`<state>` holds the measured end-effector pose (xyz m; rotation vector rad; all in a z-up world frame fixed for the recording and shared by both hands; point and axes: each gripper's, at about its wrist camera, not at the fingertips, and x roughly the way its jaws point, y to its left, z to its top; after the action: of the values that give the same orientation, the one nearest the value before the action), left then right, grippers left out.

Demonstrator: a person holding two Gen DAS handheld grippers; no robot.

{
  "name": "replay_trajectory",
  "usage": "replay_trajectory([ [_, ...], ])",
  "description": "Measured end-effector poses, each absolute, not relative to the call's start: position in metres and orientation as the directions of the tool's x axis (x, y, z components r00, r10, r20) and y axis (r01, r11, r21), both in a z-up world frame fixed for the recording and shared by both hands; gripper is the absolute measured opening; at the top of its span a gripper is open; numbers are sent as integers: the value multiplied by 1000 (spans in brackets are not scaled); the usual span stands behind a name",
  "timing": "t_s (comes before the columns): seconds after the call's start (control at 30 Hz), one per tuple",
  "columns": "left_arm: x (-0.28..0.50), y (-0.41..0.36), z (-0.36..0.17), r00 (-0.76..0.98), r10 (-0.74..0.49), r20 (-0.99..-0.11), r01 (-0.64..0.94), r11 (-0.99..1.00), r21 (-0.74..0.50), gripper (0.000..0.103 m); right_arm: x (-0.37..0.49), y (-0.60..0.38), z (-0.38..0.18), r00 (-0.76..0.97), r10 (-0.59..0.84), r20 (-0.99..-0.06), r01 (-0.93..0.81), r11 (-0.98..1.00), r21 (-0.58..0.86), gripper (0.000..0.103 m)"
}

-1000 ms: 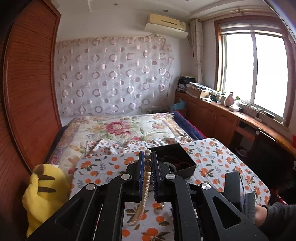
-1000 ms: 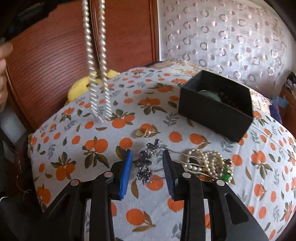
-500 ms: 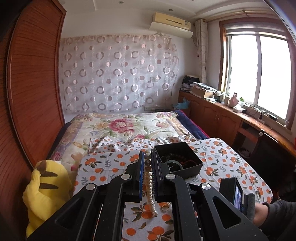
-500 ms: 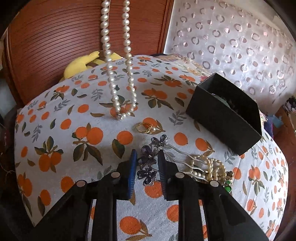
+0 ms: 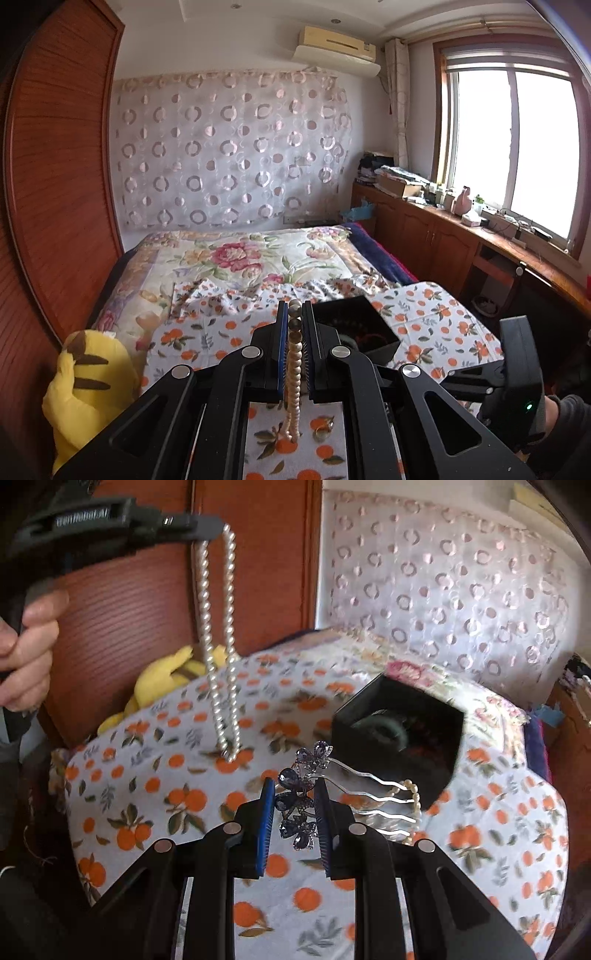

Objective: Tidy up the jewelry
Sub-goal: 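Lower the pearl necklace and hair comb into the black box and open both tools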

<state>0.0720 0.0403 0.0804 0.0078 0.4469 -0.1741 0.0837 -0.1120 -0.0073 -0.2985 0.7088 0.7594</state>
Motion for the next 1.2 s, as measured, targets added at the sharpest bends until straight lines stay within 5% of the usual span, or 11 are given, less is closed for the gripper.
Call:
replay_trajectory([
  [0.23, 94, 22, 102, 895, -182, -408, 192, 981, -15, 7, 111, -138, 20, 566, 522, -638, -679, 734, -2, 23],
  [0.73, 122, -4, 115, 897, -182, -404, 201, 980, 4, 7, 155, -173, 33, 441, 693, -570, -646, 686, 335, 23],
  [1.2, 158, -28, 135, 901, -199, -386, 218, 976, 6, 7, 189, -146, 15, 482, 606, -632, -649, 732, 207, 24],
])
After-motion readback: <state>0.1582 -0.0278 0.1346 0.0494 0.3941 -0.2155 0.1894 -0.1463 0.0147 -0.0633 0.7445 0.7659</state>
